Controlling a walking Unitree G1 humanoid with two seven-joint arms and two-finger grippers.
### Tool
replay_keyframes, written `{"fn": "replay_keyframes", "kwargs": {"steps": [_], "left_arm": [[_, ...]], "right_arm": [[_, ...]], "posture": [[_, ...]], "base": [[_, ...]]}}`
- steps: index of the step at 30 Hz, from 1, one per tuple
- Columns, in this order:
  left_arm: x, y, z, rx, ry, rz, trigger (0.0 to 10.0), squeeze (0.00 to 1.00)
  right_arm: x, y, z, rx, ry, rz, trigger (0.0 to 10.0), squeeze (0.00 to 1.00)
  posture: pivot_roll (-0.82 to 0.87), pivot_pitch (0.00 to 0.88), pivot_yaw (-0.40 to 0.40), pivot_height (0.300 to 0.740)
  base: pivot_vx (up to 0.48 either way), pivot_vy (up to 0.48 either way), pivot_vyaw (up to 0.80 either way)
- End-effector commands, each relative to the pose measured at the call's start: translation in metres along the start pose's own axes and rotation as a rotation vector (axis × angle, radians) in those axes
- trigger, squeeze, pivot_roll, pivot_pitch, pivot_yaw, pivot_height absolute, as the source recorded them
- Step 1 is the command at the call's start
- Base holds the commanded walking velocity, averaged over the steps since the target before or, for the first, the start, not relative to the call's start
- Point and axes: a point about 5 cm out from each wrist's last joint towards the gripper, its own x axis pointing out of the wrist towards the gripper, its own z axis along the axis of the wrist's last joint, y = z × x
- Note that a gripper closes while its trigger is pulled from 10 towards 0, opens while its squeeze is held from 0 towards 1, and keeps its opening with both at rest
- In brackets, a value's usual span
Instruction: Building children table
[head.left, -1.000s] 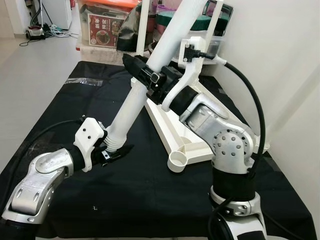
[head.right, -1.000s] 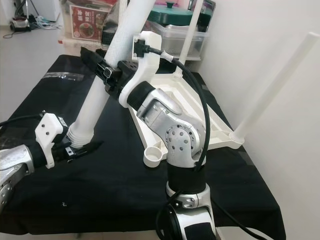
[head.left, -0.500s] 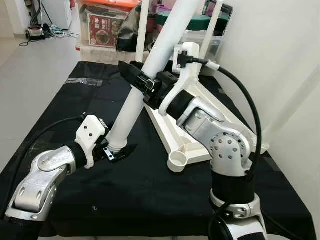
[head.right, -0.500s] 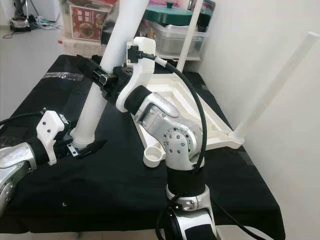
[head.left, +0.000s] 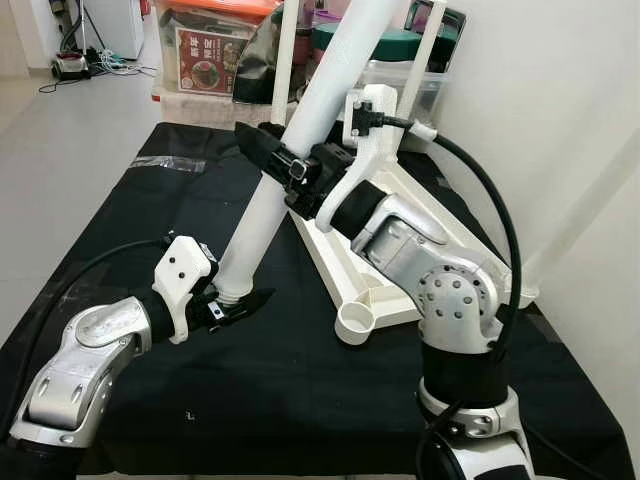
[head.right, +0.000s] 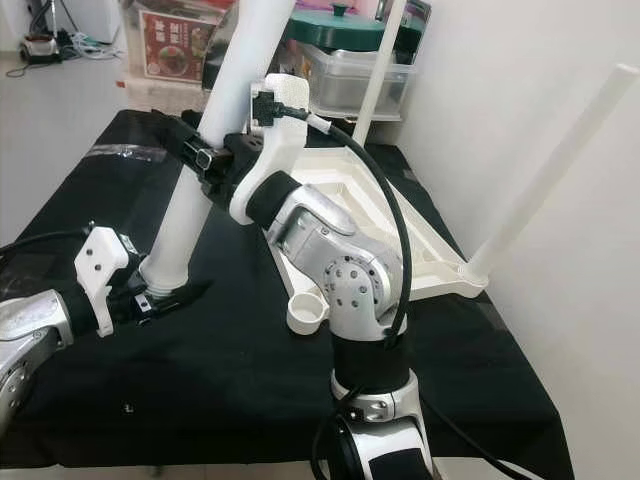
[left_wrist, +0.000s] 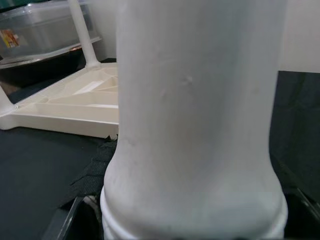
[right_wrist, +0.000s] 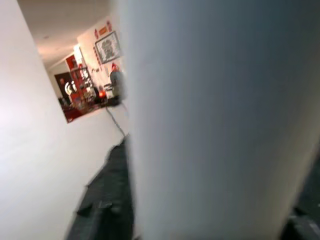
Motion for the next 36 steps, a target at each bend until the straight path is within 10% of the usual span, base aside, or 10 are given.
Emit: {"fn": "replay_keyframes", "kwargs": {"steps": [1,5,6,18,27,28,29,30,36], "left_arm": [[-0.001,0.001,0.0,-0.002,0.017,0.001,10.0,0.0],[-0.002,-0.002,0.002,0.003,0.017,-0.026,10.0,0.0],[-0.008,-0.01,0.009,0.002,-0.011,-0.084,10.0,0.0],[-0.012,-0.067,0.016,-0.092,-0.047,-0.433,10.0,0.0],[-0.017,-0.07,0.01,-0.101,0.0,-0.479,10.0,0.0],[-0.018,-0.07,0.008,-0.104,0.013,-0.481,10.0,0.0],[-0.018,-0.07,0.008,-0.104,0.013,-0.481,10.0,0.0],[-0.02,-0.071,0.005,-0.104,0.028,-0.484,10.0,0.0],[-0.027,-0.072,-0.001,-0.11,0.065,-0.491,10.0,0.0]], "right_arm": [[0.0,0.0,-0.005,0.025,0.022,0.018,10.0,1.0],[-0.001,-0.006,-0.006,0.019,0.02,0.002,10.0,1.0],[-0.007,-0.014,-0.002,0.014,-0.018,0.056,10.0,0.0],[-0.035,-0.003,-0.008,0.103,-0.047,0.48,10.0,0.0],[-0.045,0.01,-0.016,0.128,-0.006,0.645,10.0,0.0],[-0.046,0.011,-0.018,0.129,-0.001,0.667,3.7,0.0],[-0.046,0.011,-0.018,0.129,-0.001,0.667,3.7,0.0],[-0.048,0.013,-0.019,0.133,0.002,0.688,0.0,0.0],[-0.053,0.013,-0.02,0.132,0.012,0.734,0.0,0.0]], "posture": [[0.11,0.0,-0.147,0.74],[0.12,0.0,-0.151,0.74],[0.12,0.0,-0.152,0.74],[0.15,0.0,-0.158,0.74],[0.15,0.0,-0.152,0.74],[0.15,0.0,-0.149,0.74],[0.15,0.0,-0.149,0.74],[0.15,0.0,-0.149,0.74],[0.15,0.0,-0.145,0.74]], "base": [[0.0,0.0,0.0],[0.0,0.0,0.0],[0.0,0.0,0.0],[0.0,0.0,0.0],[0.0,0.0,0.0],[0.0,0.0,0.0],[0.0,0.0,0.0],[0.0,0.0,0.0],[0.0,0.0,0.0]]}}
